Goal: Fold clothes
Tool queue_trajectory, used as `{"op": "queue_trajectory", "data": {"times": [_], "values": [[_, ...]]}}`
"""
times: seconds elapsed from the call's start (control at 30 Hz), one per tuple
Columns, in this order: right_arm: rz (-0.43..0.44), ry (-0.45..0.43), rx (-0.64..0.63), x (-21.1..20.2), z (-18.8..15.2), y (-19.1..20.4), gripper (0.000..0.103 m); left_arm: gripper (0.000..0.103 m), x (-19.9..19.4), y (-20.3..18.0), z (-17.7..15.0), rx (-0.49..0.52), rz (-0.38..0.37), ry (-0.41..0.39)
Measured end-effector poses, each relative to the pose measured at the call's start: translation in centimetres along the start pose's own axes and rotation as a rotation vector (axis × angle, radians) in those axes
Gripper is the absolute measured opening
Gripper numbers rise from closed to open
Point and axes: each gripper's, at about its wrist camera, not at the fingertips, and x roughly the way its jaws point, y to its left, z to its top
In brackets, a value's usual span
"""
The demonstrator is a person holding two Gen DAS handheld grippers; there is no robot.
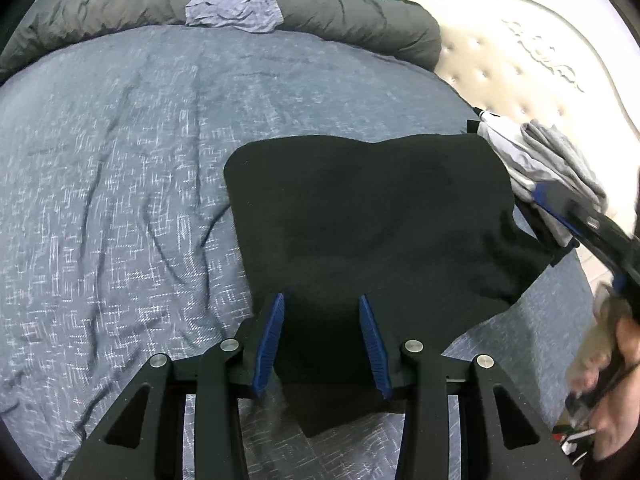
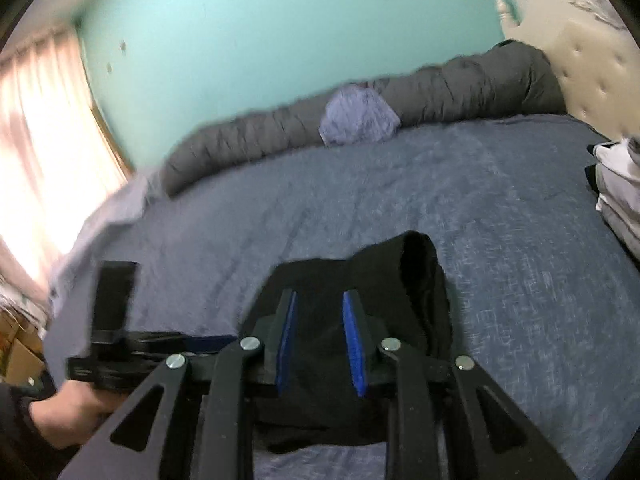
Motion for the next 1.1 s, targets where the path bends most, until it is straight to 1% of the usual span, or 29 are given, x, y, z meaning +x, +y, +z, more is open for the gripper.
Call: {"op": "queue_trajectory", "data": {"times": [0.27,0.33,0.37,0.4,0.43,0.73,0.9,0.97,1.03,1.1], "values": [[-0.067,0.122,-0.028,3.2,0.5,-2.3,0.023,0.045,0.4,0.3,0.0,0.01,-0.007,0.003],[-0.096,0.147,-0.032,3.8,0.3,-3.0,0.023,0.046,0.4,0.3,-0.1,0.01,-0.009,0.003],[-0.125,0.161,-0.038,4.1,0.1,-3.4,0.02,0.047,0.5,0.4,-0.1,0.009,-0.01,0.004],[-0.166,0.176,-0.05,4.5,0.0,-3.8,0.02,0.048,0.5,0.4,-0.2,0.01,-0.009,0.004],[-0.186,0.183,-0.055,4.7,-0.2,-4.0,0.02,0.048,0.6,0.3,-0.3,0.012,-0.007,0.004],[-0.212,0.206,-0.039,5.6,-1.5,-5.7,0.018,0.05,1.3,-0.1,-0.8,0.029,-0.001,0.009],[-0.226,0.218,-0.03,6.0,-2.3,-6.6,0.019,0.051,1.0,-0.4,-0.6,0.048,0.006,0.013],[-0.218,0.191,-0.039,5.1,-1.4,-6.3,0.019,0.051,0.8,-0.5,-0.4,0.055,0.006,0.01],[-0.202,0.135,-0.051,3.4,-0.1,-5.7,0.019,0.051,0.5,-0.6,-0.2,0.063,0.007,0.005],[-0.159,0.101,-0.066,2.4,1.5,-4.8,0.019,0.051,0.3,-0.6,0.0,0.074,0.011,-0.001]]}}
